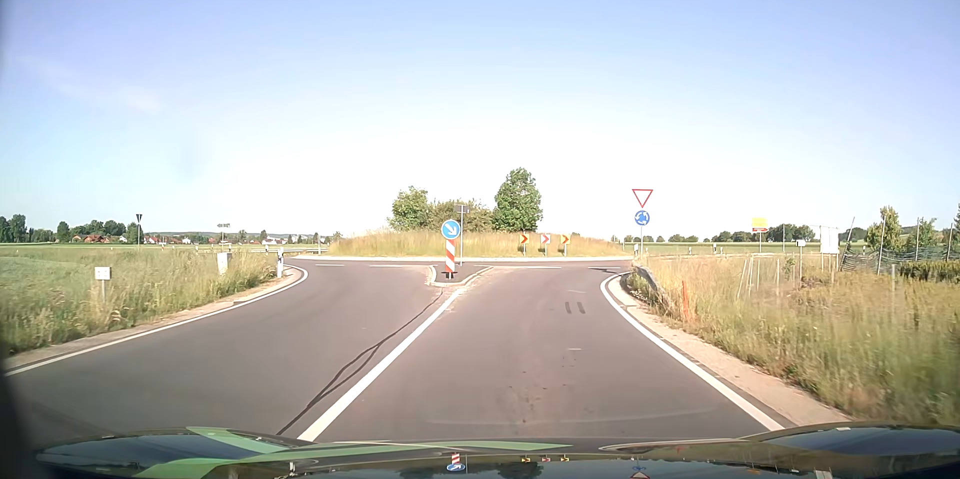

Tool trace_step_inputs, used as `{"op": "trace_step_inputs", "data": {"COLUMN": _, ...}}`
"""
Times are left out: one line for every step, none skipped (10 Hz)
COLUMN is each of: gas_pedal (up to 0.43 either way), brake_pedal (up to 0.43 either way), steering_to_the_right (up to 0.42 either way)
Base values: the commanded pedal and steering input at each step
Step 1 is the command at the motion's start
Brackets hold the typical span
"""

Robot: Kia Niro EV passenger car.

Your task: Follow the waypoints while adhering to traffic rules and regulations

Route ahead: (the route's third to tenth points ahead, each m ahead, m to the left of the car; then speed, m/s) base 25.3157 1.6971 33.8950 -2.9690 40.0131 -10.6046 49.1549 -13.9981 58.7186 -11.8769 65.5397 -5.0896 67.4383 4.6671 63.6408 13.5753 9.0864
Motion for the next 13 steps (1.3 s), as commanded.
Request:
{"op": "trace_step_inputs", "data": {"gas_pedal": 0.067, "brake_pedal": 0.0, "steering_to_the_right": 0.001}}
{"op": "trace_step_inputs", "data": {"gas_pedal": 0.067, "brake_pedal": 0.0, "steering_to_the_right": 0.0}}
{"op": "trace_step_inputs", "data": {"gas_pedal": 0.079, "brake_pedal": 0.0, "steering_to_the_right": 0.0}}
{"op": "trace_step_inputs", "data": {"gas_pedal": 0.079, "brake_pedal": 0.0, "steering_to_the_right": 0.002}}
{"op": "trace_step_inputs", "data": {"gas_pedal": 0.079, "brake_pedal": 0.0, "steering_to_the_right": 0.003}}
{"op": "trace_step_inputs", "data": {"gas_pedal": 0.087, "brake_pedal": 0.0, "steering_to_the_right": 0.008}}
{"op": "trace_step_inputs", "data": {"gas_pedal": 0.087, "brake_pedal": 0.0, "steering_to_the_right": 0.014}}
{"op": "trace_step_inputs", "data": {"gas_pedal": 0.087, "brake_pedal": 0.0, "steering_to_the_right": 0.02}}
{"op": "trace_step_inputs", "data": {"gas_pedal": 0.087, "brake_pedal": 0.0, "steering_to_the_right": 0.028}}
{"op": "trace_step_inputs", "data": {"gas_pedal": 0.087, "brake_pedal": 0.0, "steering_to_the_right": 0.035}}
{"op": "trace_step_inputs", "data": {"gas_pedal": 0.067, "brake_pedal": 0.0, "steering_to_the_right": 0.04}}
{"op": "trace_step_inputs", "data": {"gas_pedal": 0.067, "brake_pedal": 0.0, "steering_to_the_right": 0.045}}
{"op": "trace_step_inputs", "data": {"gas_pedal": 0.067, "brake_pedal": 0.0, "steering_to_the_right": 0.048}}
